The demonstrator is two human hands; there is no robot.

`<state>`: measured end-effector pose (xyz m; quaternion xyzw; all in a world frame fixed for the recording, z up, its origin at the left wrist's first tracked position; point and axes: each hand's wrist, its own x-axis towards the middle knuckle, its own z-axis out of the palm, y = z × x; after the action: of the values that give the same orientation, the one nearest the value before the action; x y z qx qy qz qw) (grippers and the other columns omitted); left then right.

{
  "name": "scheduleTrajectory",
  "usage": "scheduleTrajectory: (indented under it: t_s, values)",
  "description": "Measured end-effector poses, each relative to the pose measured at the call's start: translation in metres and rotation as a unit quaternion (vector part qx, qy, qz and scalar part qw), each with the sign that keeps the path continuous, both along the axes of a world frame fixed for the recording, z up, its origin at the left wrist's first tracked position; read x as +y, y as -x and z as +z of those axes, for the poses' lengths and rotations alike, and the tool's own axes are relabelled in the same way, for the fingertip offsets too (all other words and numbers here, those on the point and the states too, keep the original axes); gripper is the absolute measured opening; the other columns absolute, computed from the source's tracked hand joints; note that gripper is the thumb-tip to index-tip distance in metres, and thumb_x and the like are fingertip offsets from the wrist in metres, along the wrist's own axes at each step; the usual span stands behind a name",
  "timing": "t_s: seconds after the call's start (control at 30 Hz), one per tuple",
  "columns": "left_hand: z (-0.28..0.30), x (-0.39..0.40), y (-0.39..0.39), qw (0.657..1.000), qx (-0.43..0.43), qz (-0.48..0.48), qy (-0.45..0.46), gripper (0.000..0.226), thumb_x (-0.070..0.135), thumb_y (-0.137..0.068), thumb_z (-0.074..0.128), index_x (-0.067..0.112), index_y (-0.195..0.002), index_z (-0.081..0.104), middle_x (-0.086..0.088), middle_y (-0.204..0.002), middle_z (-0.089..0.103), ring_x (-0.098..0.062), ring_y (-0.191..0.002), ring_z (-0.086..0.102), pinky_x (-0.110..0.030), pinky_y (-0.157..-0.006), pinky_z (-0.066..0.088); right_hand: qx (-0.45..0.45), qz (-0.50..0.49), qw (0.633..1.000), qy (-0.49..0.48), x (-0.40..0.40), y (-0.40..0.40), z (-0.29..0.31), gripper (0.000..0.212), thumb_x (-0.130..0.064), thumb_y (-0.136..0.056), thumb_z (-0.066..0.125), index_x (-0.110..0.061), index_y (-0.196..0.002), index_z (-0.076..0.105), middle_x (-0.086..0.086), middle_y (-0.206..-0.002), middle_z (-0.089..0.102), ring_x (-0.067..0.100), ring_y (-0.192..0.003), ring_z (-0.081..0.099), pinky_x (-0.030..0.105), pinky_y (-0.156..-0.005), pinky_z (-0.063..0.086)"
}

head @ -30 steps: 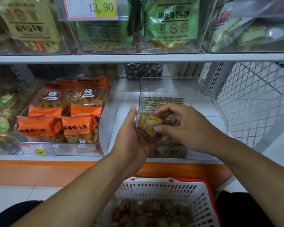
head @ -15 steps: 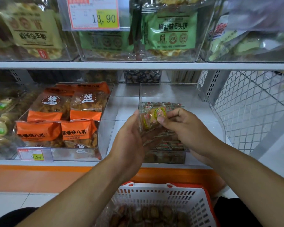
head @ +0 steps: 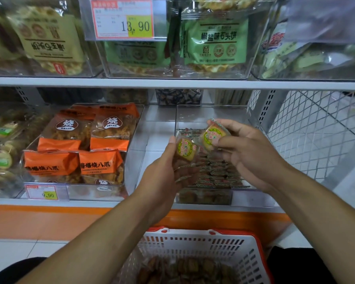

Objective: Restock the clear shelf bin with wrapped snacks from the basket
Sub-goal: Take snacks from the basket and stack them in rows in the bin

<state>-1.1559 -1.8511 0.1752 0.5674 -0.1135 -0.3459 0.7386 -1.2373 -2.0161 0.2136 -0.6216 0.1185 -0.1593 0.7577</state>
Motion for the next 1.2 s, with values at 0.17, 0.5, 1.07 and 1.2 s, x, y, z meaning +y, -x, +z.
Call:
scheduleTrajectory:
  t_s: [0.17,0.5,1.07,1.2]
  values:
    - [-0.004,0.000,0.000,1.000,-0.003,-0.008,-0.012,0.060,0.070,-0.094,0.043,0.025,-0.095,0.083,-0.002,-0.087,0.077,-0.015,-0.082,0.075,-0.036,-0.081,0.055,0.034,0.075,0.989,0.124,-0.003,0.004,0.000,0.042,0.014,-0.082,0.070,-0.015,-0.112,0.068,0.013,-0.108,0.072,0.016,-0.086,0.068,0.025,-0.068,0.053]
    - [-0.006,0.001,0.000,0.992,-0.068,-0.098,-0.039,0.042,0.063,-0.090,0.061,0.029,-0.108,0.079,-0.001,-0.104,0.078,-0.016,-0.099,0.075,-0.042,-0.095,0.055,0.119,0.087,0.971,0.189,-0.007,0.000,-0.010,0.034,-0.012,-0.084,0.077,-0.022,-0.117,0.072,0.003,-0.113,0.074,0.017,-0.109,0.069,0.028,-0.097,0.052]
    - [-0.025,-0.046,0.001,0.918,-0.376,-0.043,-0.122,0.014,0.032,-0.099,0.063,0.032,-0.112,0.069,0.009,-0.103,0.073,0.001,-0.094,0.067,-0.013,-0.076,0.054,0.123,-0.216,0.944,0.216,-0.063,-0.002,-0.023,0.014,-0.009,-0.083,0.076,-0.015,-0.096,0.076,0.000,-0.086,0.076,0.013,-0.080,0.072,0.031,-0.085,0.061]
    - [-0.040,-0.050,0.002,0.759,-0.557,-0.174,-0.288,0.045,0.048,-0.098,0.058,0.035,-0.141,0.051,0.012,-0.135,0.056,-0.011,-0.121,0.054,-0.031,-0.100,0.048,0.209,-0.226,0.791,0.529,-0.099,-0.013,-0.029,0.008,-0.017,-0.086,0.071,-0.012,-0.091,0.070,0.006,-0.086,0.067,0.016,-0.071,0.059,0.015,-0.062,0.040]
